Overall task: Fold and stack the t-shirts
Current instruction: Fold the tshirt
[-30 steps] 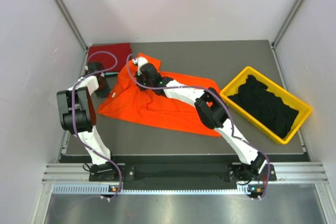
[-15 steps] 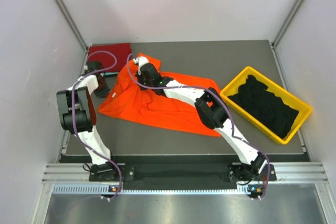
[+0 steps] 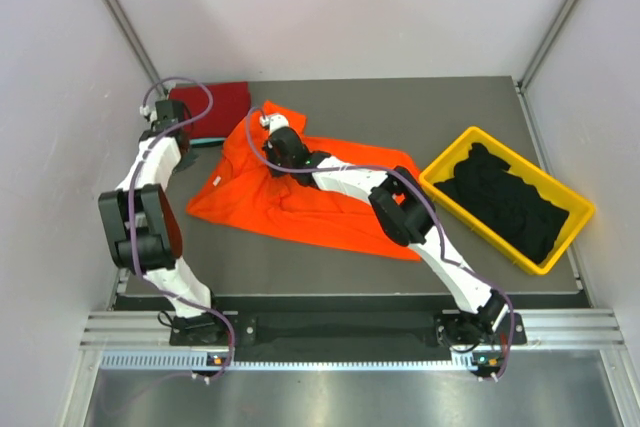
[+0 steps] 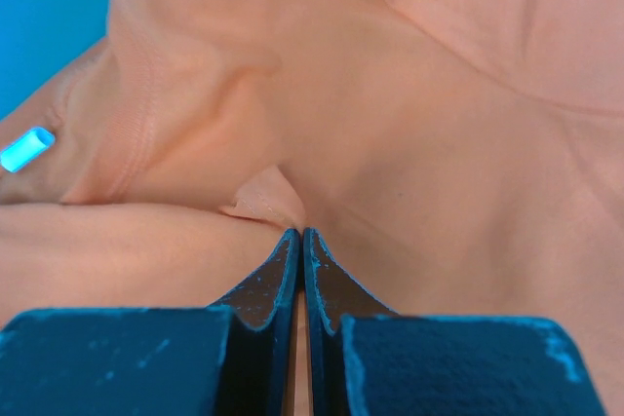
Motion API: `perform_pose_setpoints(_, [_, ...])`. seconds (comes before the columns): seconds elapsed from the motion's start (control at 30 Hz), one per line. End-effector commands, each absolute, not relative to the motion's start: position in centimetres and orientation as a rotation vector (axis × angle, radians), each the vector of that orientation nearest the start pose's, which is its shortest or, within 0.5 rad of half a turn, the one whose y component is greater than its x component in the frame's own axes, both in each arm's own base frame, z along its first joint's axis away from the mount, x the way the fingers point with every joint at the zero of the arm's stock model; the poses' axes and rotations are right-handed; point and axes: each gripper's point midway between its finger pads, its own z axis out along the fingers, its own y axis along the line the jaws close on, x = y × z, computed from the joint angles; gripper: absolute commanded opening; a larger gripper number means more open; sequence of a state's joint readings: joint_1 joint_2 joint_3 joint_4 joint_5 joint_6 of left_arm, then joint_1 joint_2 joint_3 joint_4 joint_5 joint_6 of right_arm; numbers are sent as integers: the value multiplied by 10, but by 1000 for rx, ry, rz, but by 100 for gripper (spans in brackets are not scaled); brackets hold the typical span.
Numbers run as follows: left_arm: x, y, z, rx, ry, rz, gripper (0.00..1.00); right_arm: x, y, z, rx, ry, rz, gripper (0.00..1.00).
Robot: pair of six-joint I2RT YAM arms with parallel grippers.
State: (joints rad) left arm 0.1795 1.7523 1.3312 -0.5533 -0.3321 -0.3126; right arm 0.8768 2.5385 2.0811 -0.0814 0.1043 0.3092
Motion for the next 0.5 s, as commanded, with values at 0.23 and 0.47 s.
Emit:
perform_pose_setpoints(0.23, [341,98,114,-829,2399,299,0,436,536,104,-481,1991,719,0])
perform_pose_setpoints(0.47, [322,68,103,-805,2418,102,0,437,543,105,-474,1974,758,0])
